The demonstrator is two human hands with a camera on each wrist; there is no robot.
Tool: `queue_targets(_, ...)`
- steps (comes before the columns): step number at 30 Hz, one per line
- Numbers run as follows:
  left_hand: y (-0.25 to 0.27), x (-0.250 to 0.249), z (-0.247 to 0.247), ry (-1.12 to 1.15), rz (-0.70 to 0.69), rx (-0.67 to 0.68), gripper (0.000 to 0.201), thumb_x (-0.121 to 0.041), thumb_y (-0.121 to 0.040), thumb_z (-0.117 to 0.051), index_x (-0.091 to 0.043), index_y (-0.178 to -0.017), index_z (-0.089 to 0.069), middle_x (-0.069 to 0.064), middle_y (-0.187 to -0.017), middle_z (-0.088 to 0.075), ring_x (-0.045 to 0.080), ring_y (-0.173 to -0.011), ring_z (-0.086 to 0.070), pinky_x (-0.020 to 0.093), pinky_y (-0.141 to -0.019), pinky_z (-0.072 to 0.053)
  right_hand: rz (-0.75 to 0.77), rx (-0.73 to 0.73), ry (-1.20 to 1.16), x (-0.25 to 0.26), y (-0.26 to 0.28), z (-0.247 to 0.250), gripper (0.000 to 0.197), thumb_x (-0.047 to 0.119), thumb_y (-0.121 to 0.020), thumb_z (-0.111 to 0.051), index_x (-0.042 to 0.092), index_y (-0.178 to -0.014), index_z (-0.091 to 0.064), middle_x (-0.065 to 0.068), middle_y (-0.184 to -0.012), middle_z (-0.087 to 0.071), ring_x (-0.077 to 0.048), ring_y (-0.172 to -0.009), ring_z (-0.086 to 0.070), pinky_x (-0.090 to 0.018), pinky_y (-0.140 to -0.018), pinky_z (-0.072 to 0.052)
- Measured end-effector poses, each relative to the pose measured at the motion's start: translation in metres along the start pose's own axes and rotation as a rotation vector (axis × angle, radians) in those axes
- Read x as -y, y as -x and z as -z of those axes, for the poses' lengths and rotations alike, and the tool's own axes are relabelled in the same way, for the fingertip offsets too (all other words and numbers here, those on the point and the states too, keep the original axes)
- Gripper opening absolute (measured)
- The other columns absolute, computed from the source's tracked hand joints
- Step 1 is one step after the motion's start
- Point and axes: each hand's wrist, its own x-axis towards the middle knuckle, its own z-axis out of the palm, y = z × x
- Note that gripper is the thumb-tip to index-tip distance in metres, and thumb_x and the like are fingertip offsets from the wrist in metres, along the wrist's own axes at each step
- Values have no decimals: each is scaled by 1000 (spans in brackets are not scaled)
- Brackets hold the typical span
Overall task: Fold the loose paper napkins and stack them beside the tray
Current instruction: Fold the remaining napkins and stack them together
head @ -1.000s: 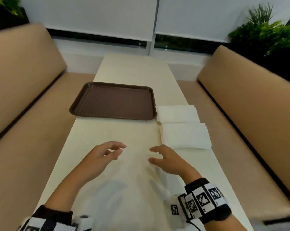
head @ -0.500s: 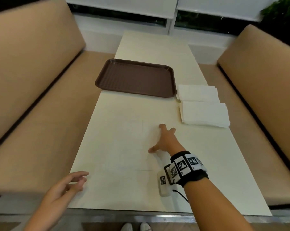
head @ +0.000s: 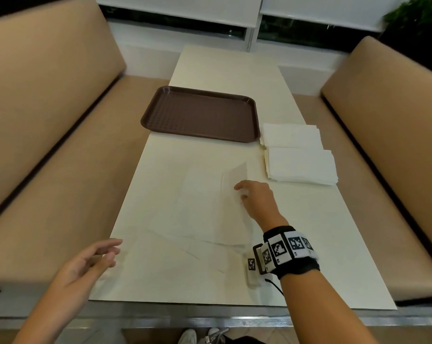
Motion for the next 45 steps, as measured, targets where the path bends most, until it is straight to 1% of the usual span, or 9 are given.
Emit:
queue_targets(4,-8,-13,-12,-30,-11,42,23,-54,-76,-63,-41,-93,-71,-7,-97,-69,4,-84,-64,9,-73,-46,38,137,220,-1,0,5,41,12,-97,-46,20,-137,-49,2,-146,-45,-23,-134,-40,-39,-107,-36)
queue_targets(7,-14,-31,-20,-64,-32,62,14,-43,-82,-65,-48,-95,-67,-21,-103,-66,-3,-95,-59,16,-84,-43,68,200,41,6,2,19,44,26,-97,-51,22,-140,-45,4,-150,-39,-16,-145,-22,-45,-116,-23)
queue_targets(12,-56,-65,-44,-14,-161,31,51,-39,-75,-76,-54,-117,-51,-28,-124,-53,-13,-118,-45,17,-95,-39,270,112,-478,38,15,80,24,22,-87,-67,23,-111,-70,15,-115,-66,7,-112,-55,-13,-96,-39)
queue_targets(18,-115,-103,-95,337,-104,222,125,-53,-34,-91,-35,-140,-26,-9,-134,-53,7,-123,-52,26,-98,-43,340,88,-904,52,23,131,23,10,-83,-69,21,-102,-71,2,-112,-69,-15,-91,-68,-23,-77,-54)
queue_targets(22,-128,-113,-120,434,-14,284,102,-47,-37,-93,-20,-126,-53,0,-119,-68,17,-109,-65,28,-83,-56,268,-18,-857,37,19,131,31,5,-87,-65,23,-112,-68,3,-117,-67,-15,-94,-67,-30,-80,-55)
queue_targets(28,-129,-127,-139,493,101,301,20,-19,-92,-57,-15,-109,-65,0,-105,-73,16,-96,-69,26,-75,-58,227,-47,-744,14,17,127,44,4,-90,-59,29,-127,-57,7,-130,-57,-14,-116,-57,-39,-97,-51)
queue_targets(33,-127,-147,-158,531,90,332,27,-29,-101,-38,-19,-115,-60,2,-108,-72,18,-94,-70,33,-76,-58,354,-17,-604,38,23,116,45,16,-92,-60,29,-134,-49,14,-132,-47,14,-113,-46,-15,-87,-50)
queue_targets(39,-122,-155,-171,777,209,415,66,-70,-87,-27,-19,-104,-64,6,-104,-74,27,-96,-70,45,-90,-51,439,198,-536,65,27,95,41,23,-97,-52,36,-136,-46,14,-134,-42,-2,-131,-33,-30,-107,-37)
queue_targets(45,-132,-146,-171,734,233,340,42,-39,-98,-41,-13,-126,-59,8,-112,-70,21,-93,-67,35,-73,-54,420,-93,-552,44,20,108,35,1,-92,-51,22,-119,-59,3,-127,-52,-4,-119,-48,-11,-94,-38)
